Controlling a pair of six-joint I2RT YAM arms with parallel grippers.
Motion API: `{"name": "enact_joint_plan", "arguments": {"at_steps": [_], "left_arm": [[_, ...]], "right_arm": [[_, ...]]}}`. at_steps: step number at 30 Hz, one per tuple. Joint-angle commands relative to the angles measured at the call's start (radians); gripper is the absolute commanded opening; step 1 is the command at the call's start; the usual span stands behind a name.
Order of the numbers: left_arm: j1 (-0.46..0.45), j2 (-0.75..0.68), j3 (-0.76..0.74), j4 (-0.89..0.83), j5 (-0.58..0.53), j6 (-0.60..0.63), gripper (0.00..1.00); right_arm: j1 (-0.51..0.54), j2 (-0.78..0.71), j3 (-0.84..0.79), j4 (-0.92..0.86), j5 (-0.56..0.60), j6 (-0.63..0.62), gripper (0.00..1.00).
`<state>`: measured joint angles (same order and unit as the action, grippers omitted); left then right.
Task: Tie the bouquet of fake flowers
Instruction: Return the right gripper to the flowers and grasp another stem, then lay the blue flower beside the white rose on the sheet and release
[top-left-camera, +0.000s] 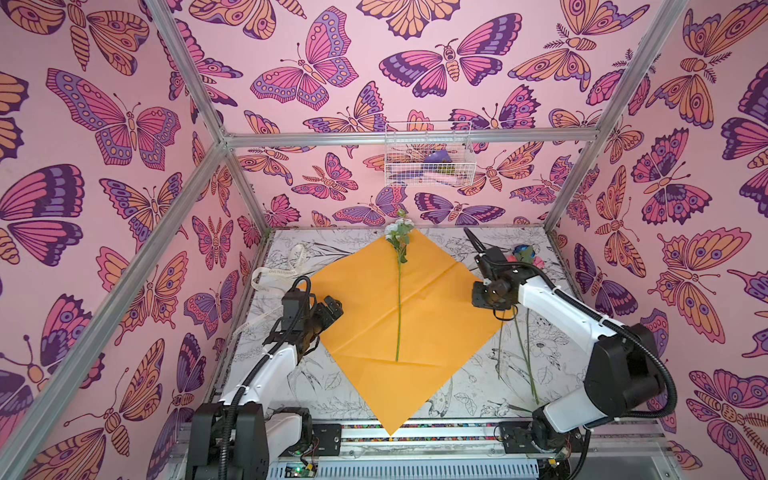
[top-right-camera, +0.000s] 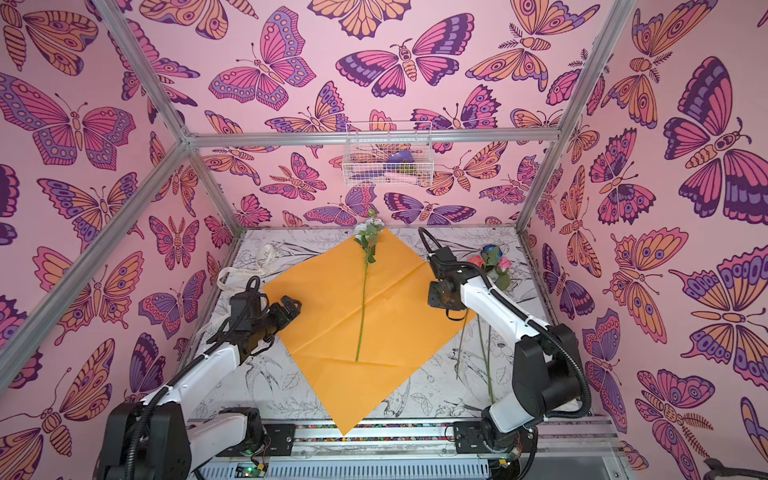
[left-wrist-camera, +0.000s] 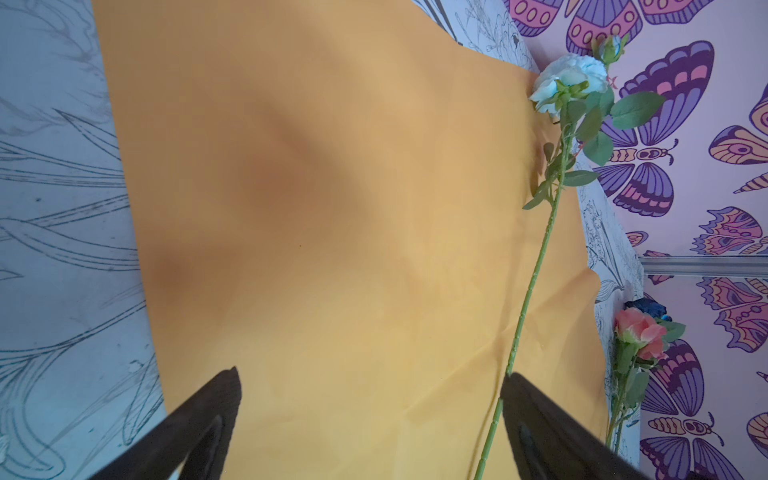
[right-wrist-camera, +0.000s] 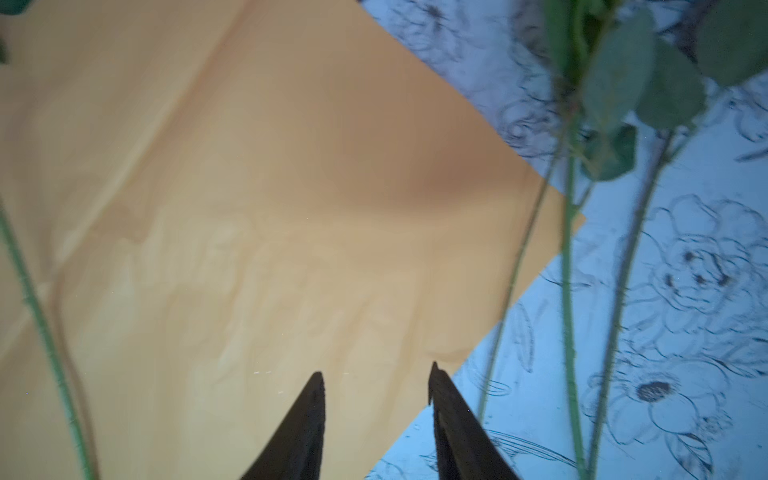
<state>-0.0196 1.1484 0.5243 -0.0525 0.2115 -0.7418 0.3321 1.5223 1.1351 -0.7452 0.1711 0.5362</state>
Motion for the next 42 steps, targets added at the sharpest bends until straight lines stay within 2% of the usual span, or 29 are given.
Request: {"name": "enact_joint_plan", "arguments": {"at_steps": [1, 7, 16, 23, 26, 33, 37, 42], "left_arm": [[0.004, 0.005, -0.01, 0.008, 0.011, 0.011, 1.0], [0.005, 0.009, -0.009, 0.006, 0.011, 0.01, 1.0], [0.005, 0.017, -0.011, 0.007, 0.005, 0.01, 1.0], [0.006, 0.023, -0.007, 0.006, 0.003, 0.01, 1.0], [0.006, 0.027, -0.001, 0.006, 0.006, 0.012, 1.0], [0.006, 0.028, -0.004, -0.002, 0.011, 0.013, 1.0], [0.006, 0.018, -0.01, -0.011, 0.008, 0.013, 1.0], [0.006, -0.001, -0.014, -0.021, -0.001, 0.015, 1.0]], "right_arm": [[-0.087, -0.041, -0.065, 0.023, 0.043, 0.004, 0.43], [-0.205, 0.033, -0.083, 0.106, 0.023, -0.036, 0.35], [-0.254, 0.266, -0.009, 0.19, -0.04, -0.056, 0.31], [-0.275, 0.339, 0.016, 0.2, -0.117, -0.065, 0.09], [-0.275, 0.325, 0.045, 0.16, -0.101, -0.1, 0.04], [-0.264, 0.198, 0.108, 0.07, -0.071, -0.18, 0.03], [-0.24, 0.093, 0.122, 0.053, -0.112, -0.182, 0.02], [-0.192, -0.026, 0.117, 0.102, -0.229, -0.139, 0.01]]}}
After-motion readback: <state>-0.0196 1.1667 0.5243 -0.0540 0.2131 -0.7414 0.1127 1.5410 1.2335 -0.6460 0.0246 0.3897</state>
